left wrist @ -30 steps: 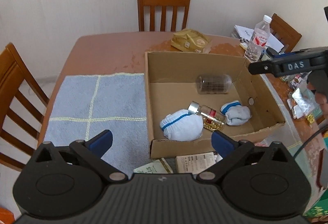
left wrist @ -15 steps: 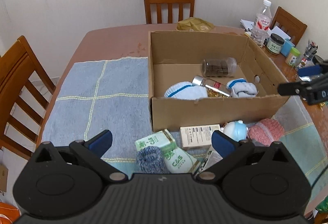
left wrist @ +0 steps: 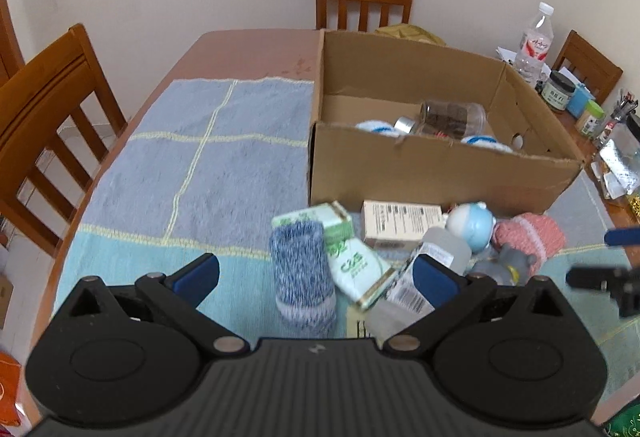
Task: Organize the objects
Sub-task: 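Move both tools back toward the remaining items on the towel, then grasp the blue knit sock with the left tool while the right tool grasps the dark jar, then carry the blue knit sock and dark jar into the cardboard box and release both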
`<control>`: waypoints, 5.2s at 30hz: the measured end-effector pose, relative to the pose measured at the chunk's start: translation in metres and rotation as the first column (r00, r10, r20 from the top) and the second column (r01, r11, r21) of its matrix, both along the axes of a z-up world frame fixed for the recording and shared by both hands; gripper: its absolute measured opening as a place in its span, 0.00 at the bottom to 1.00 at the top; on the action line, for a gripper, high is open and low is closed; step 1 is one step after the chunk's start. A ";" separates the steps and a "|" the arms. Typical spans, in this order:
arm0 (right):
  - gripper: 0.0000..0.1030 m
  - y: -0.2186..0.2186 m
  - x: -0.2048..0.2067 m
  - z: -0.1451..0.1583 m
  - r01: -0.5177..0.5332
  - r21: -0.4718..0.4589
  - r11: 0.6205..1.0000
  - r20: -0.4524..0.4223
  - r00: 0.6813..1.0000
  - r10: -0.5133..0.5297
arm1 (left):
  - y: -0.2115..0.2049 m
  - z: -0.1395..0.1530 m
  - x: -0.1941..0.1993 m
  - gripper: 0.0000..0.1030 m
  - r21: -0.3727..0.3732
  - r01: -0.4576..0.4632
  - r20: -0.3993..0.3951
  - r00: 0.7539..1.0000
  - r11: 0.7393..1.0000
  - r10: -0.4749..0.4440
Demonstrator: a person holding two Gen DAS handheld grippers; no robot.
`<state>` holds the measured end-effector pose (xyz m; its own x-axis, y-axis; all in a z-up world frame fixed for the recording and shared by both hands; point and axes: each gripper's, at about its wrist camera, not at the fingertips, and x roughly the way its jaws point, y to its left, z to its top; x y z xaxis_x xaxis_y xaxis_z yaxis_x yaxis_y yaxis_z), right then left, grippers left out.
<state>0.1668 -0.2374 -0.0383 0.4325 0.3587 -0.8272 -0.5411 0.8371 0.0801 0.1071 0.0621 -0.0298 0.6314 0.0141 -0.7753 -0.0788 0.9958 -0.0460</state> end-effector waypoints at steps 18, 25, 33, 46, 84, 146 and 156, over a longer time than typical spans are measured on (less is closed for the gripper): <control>1.00 0.039 -0.082 -0.047 -0.121 -0.175 0.977 -0.003 0.992 0.123 | 0.013 -0.040 -0.002 0.99 -0.029 0.025 -0.058 0.998 0.999 -0.027; 1.00 0.019 -0.080 -0.052 -0.021 -0.198 0.980 -0.016 1.000 0.019 | 0.029 -0.046 0.010 0.99 -0.049 -0.006 -0.047 0.999 0.999 0.003; 1.00 0.006 -0.074 -0.053 0.064 -0.202 0.977 -0.021 0.997 -0.070 | 0.057 -0.047 0.012 0.99 -0.078 -0.074 -0.050 0.996 0.994 0.070; 1.00 -0.010 -0.063 -0.052 0.026 -0.132 0.991 -0.031 0.999 -0.030 | 0.071 -0.030 -0.010 0.99 0.012 -0.158 -0.034 0.987 0.987 0.158; 1.00 0.043 -0.097 -0.082 0.206 -0.093 0.974 0.016 0.979 -0.205 | 0.064 -0.086 0.056 0.99 0.019 0.631 -0.154 0.768 0.776 -0.621; 0.77 0.055 -0.051 0.008 0.151 -0.096 0.984 -0.057 0.986 -0.157 | 0.074 0.021 0.065 0.75 -0.092 0.524 -0.155 0.833 0.847 -0.532; 0.77 0.090 -0.014 0.063 0.047 -0.034 0.998 0.091 0.995 -0.044 | 0.033 0.081 0.125 0.75 -0.050 0.551 -0.042 0.832 0.833 -0.553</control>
<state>0.1531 -0.1474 0.0247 0.5208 0.3078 -0.7963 -0.5061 0.8625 0.0024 0.2322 0.0955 0.0516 0.4851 -0.3516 -0.8007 0.4801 0.8724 -0.0922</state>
